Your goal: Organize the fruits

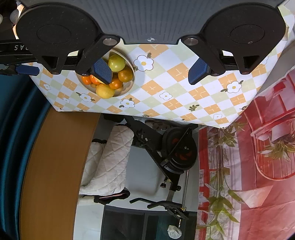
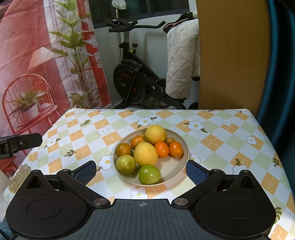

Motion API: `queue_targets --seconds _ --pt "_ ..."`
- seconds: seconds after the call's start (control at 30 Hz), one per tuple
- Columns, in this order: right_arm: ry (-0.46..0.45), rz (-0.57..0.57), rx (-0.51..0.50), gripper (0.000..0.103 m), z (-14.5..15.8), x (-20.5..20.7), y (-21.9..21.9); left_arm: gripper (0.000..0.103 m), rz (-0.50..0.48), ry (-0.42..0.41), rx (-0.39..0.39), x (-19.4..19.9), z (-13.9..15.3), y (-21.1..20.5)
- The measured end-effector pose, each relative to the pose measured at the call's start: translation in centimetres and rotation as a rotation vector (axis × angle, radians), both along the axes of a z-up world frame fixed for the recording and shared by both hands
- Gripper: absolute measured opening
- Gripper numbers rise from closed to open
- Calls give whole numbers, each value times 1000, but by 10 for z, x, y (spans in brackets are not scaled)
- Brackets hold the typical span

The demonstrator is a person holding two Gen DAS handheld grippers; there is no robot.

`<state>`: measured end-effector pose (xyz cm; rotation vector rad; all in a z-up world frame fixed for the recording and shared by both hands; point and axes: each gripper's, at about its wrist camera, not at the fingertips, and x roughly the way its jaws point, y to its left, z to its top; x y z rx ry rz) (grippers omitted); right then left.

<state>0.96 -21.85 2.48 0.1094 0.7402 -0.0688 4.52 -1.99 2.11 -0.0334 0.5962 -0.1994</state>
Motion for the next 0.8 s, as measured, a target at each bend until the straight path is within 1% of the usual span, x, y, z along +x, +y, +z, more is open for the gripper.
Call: queue_targets --seconds 0.8 --pt "9 -2 0 102 -3 2 -1 92 23 12 21 0 -1 1"
